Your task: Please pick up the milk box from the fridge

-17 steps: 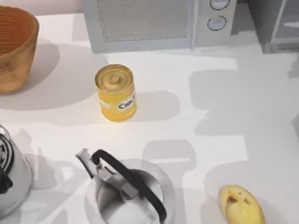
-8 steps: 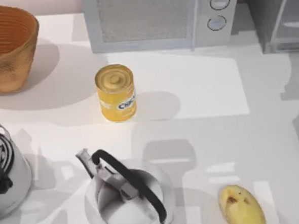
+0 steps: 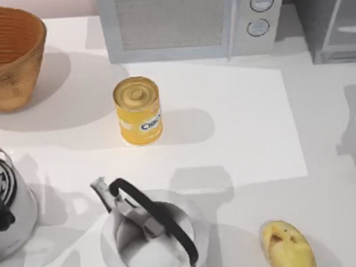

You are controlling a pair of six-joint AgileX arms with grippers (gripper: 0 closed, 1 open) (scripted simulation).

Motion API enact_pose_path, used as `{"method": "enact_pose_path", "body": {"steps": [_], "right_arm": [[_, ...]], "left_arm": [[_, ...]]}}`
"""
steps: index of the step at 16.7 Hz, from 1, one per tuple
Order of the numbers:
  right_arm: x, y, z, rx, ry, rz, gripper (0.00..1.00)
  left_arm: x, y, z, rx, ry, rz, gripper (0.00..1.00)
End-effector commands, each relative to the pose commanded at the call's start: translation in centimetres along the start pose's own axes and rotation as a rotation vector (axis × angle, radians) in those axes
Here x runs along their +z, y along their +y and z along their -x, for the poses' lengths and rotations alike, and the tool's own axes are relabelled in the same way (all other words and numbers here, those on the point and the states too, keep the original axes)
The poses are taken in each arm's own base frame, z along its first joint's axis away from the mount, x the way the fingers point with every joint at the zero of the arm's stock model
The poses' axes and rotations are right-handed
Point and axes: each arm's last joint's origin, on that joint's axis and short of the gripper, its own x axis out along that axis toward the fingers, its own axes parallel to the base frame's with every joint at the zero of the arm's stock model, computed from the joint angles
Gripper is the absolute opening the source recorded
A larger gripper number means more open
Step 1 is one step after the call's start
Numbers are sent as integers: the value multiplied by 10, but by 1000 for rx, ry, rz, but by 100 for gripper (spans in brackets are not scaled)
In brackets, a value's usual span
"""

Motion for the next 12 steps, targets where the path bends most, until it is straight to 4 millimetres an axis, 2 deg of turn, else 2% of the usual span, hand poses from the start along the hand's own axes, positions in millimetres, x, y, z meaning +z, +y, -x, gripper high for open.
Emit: {"method": "enact_pose_path", "body": {"steps": [3,6,9,12], "right_arm": [[-4,4,28,-1,-53,1,0],[-25,8,51,2,-52,-2,0],[-50,10,61,6,-23,-3,0],[-64,12,64,8,-8,-3,0]], "left_arm": [[0,0,0,0,0,0,100],[0,0,0,0,0,0,100],[0,0,0,0,0,0,100],[0,0,0,0,0,0,100]]}}
